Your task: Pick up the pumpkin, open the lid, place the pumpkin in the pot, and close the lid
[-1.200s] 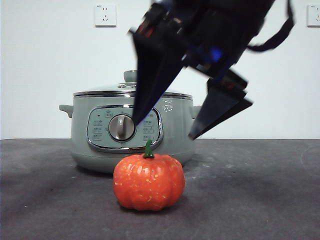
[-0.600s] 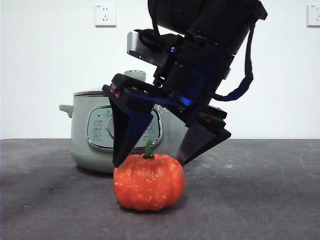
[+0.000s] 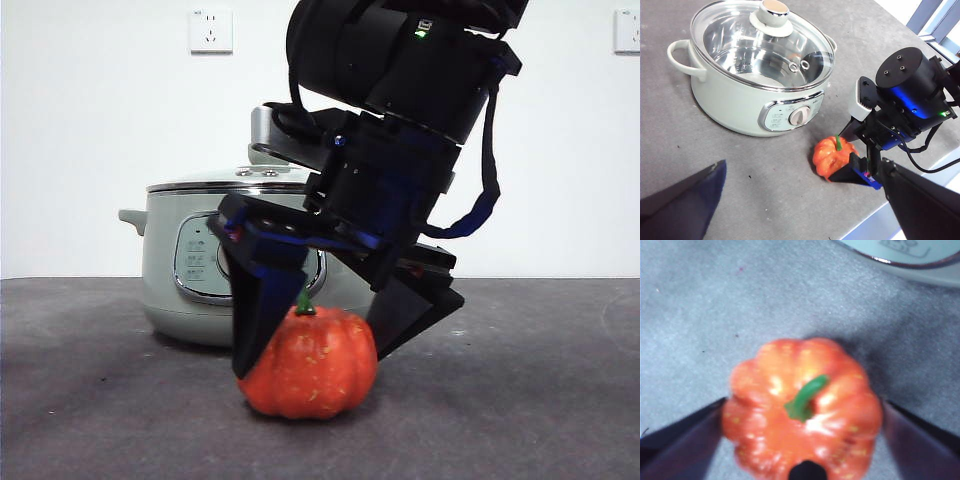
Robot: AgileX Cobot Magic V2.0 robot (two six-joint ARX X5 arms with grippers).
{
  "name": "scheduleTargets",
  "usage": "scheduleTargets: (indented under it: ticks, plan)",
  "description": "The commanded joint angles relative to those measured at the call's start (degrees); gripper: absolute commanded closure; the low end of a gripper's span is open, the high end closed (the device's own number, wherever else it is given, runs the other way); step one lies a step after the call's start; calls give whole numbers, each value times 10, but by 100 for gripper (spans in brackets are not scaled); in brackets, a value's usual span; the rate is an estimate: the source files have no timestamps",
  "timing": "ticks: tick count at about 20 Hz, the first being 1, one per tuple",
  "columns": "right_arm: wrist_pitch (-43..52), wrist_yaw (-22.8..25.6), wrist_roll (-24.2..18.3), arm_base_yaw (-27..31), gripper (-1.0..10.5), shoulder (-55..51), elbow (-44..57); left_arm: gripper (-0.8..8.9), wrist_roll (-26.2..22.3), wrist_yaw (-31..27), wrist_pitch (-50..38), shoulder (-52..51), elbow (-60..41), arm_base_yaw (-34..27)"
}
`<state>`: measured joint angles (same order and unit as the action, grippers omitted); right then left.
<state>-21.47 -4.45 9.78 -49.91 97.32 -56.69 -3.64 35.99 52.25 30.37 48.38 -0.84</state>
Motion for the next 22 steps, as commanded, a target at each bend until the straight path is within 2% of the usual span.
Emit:
scheduleTargets:
  ticks: [1,5,9,11,16,22]
  plan:
    - [-3,0,7,-1,958,-8,-1,10,-5,1,-3,0,1,2]
    - [-35,2,6,-2,958,-87,-1,10,-4,1,-18,9,2,3]
    - [-94,9,-4,-1,958,-216,-1,9,11,0,-49,64,31,24]
    - [-113,35,-4,-1,958,-279,-1,10,10,-9,-77,107,56,46]
    - [-143,92,-5,1,958,-398,-1,9,10,-72,-184,247,136,128]
    - [-164,96,-3,4,958,-460,-1,9,-16,-151,-264,447,250,208]
